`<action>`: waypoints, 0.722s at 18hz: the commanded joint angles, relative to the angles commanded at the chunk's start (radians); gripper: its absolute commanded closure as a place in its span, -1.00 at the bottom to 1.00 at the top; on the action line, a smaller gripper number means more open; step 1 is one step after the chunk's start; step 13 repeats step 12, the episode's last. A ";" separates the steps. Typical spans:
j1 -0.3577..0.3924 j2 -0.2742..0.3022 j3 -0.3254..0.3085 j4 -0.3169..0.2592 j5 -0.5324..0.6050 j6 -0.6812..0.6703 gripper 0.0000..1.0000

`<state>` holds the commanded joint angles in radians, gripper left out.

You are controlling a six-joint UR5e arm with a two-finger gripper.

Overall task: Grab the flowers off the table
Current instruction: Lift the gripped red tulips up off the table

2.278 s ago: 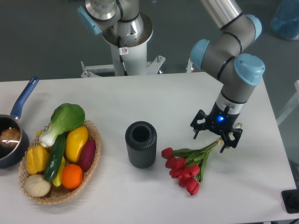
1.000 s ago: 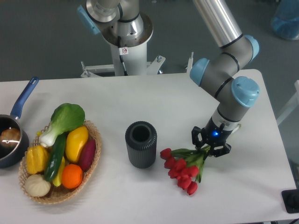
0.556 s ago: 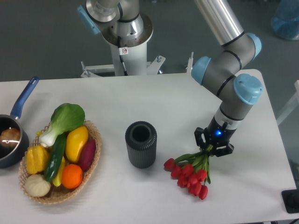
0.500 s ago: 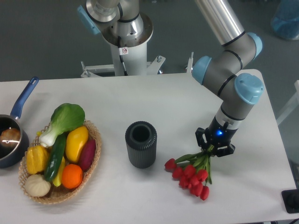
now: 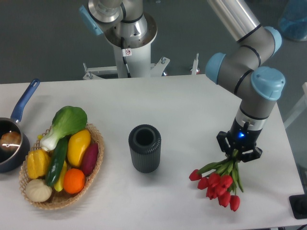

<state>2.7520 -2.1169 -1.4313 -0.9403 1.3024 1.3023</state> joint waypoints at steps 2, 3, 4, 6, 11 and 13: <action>0.002 0.014 0.015 -0.029 0.002 0.002 0.77; 0.000 0.018 0.031 -0.052 0.002 0.002 0.77; -0.002 0.026 0.049 -0.078 0.003 0.000 0.77; -0.009 0.049 0.074 -0.136 0.005 -0.002 0.78; -0.017 0.080 0.071 -0.153 0.006 -0.009 0.79; -0.020 0.081 0.069 -0.153 0.006 -0.011 0.80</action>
